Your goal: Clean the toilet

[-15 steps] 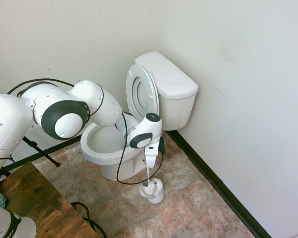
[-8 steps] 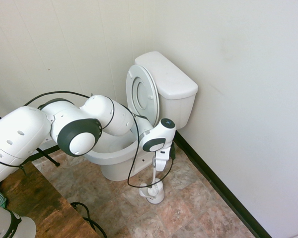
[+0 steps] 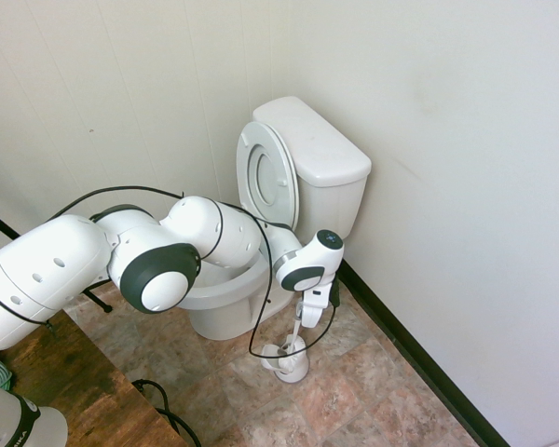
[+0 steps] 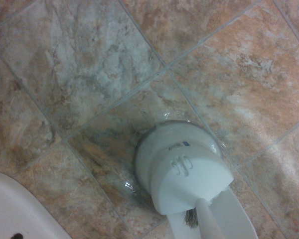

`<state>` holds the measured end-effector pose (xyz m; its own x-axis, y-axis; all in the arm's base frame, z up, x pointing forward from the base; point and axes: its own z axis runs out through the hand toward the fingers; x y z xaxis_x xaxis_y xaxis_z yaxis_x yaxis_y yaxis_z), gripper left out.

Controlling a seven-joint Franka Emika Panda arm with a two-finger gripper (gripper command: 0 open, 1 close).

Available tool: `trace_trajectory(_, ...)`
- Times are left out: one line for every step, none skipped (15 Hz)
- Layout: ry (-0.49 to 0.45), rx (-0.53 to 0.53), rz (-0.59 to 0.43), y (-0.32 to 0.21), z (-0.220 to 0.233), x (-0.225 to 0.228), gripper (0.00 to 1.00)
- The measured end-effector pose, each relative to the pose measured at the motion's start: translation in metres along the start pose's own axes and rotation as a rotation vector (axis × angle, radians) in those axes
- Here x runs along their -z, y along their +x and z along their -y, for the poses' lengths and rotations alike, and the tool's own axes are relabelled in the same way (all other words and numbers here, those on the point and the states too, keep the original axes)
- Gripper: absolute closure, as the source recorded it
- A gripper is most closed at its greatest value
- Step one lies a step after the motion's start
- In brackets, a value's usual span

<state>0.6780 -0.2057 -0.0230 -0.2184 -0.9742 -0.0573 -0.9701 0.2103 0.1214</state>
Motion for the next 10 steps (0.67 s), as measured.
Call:
trace_trajectory(-0.003, 0.001, 0.000, 0.000, 0.001, -0.003, 0.00)
trace_trajectory(-0.003, 0.001, 0.001, 0.000, 0.002, -0.004, 0.00)
trace_trajectory(-0.003, 0.002, 0.001, 0.001, 0.003, -0.004, 0.00)
trace_trajectory(0.000, 0.001, 0.001, 0.002, 0.004, -0.004, 0.00)
trace_trajectory(0.002, 0.001, 0.001, 0.003, 0.005, -0.004, 0.00)
trace_trajectory(0.005, 0.000, 0.001, 0.004, 0.006, -0.003, 0.00)
trace_trajectory(0.007, -0.001, 0.000, 0.005, 0.007, -0.002, 0.00)
trace_trajectory(0.013, -0.002, -0.003, 0.006, 0.008, 0.000, 0.00)
trace_trajectory(0.022, -0.001, -0.008, 0.007, 0.009, 0.005, 0.00)
trace_trajectory(0.038, -0.001, -0.016, 0.010, 0.011, 0.013, 0.00)
